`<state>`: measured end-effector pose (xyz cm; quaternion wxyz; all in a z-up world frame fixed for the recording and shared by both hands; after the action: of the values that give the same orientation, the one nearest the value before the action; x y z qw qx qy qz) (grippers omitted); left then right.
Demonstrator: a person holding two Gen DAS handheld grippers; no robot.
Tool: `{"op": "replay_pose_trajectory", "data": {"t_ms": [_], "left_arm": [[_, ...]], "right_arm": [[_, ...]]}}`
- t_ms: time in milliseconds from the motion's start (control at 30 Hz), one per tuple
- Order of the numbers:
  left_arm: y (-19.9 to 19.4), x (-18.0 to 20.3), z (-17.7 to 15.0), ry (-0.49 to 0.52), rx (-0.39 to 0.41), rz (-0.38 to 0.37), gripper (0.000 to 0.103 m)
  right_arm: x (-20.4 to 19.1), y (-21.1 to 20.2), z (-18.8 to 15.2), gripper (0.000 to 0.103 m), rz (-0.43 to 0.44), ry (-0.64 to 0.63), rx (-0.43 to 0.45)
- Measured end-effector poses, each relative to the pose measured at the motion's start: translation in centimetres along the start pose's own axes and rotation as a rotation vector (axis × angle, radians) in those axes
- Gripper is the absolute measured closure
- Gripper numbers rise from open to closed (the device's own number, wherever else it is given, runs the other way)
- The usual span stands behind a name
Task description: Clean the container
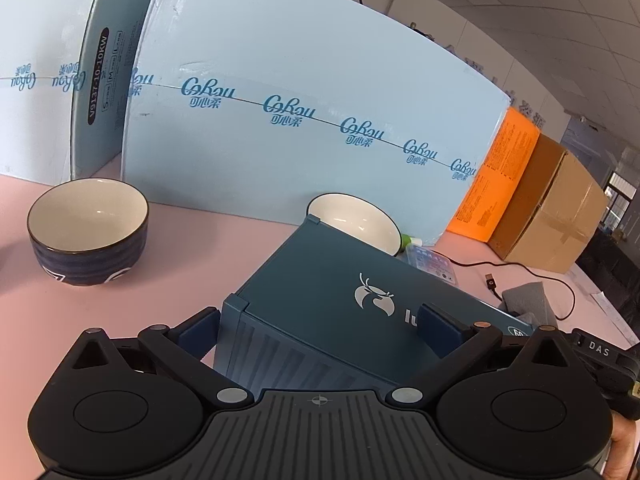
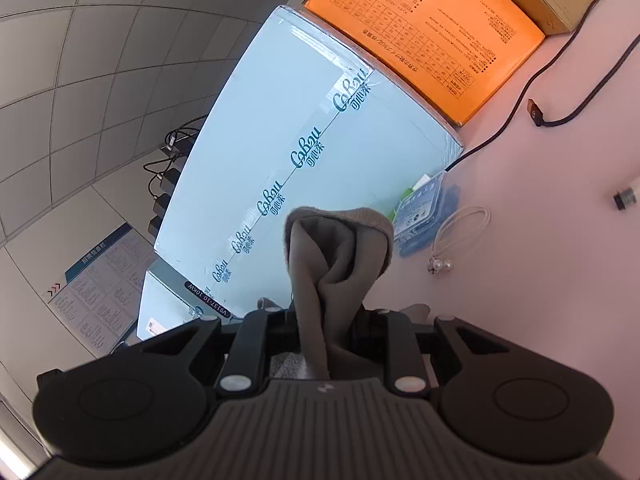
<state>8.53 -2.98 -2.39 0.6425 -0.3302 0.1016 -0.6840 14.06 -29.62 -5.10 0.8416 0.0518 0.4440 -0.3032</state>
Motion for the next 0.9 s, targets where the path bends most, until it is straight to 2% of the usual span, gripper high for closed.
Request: {"op": "replay_pose_trajectory", "data": {"t_ms": [200,400,500,633,733,833,900], "left_arm": [[0.5,1.2,-0.2,0.004,0.015,-0.002,0.000],[0.5,2.8,-0.8,-0.007,0.065,0.038,0.000],[-1.0,3.1,-0.8,-0.003,0.115,0.043,0.000],[-5.4,2.9,-0.3,-0.014,0.257,0.028,0.000],[-8.2,2.0,-0.7,0.022,0.347,0.074,0.000],[-9.2,1.1,-2.4,0.085,0.357,0.127,0.000],[-9.1,0.5,-3.9,0.133,0.333,0.167,0.000]], "right_arm": [[-1.7,-4.1,-2.6,0.079,-0.013,-0.064,-0.015],[-3.4,-7.2,-5.8,0.079,-0.021,-0.070,0.010],[-4.0,-8.1,-6.7,0.079,-0.109,-0.161,0.060],[-5.7,-8.9,-7.5,0.079,-0.196,-0.320,0.163],[-6.4,-9.7,-7.9,0.079,-0.206,-0.363,0.241],[-6.9,-10.3,-8.5,0.079,-0.219,-0.402,0.291],[-7.2,-10.4,-8.8,0.079,-0.231,-0.437,0.315]]}}
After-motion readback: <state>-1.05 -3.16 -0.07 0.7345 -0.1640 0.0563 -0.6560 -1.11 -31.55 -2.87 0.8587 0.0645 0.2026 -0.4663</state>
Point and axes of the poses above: each gripper's, at about its wrist camera, not at the fingertips, and y roughly the way its jaws point, x to its right, z to its top, the point moved 9 cm from there along y, roughly the way its jaws point, and after that the axes turned 4 degrees about -x, right-handed, at the moved point
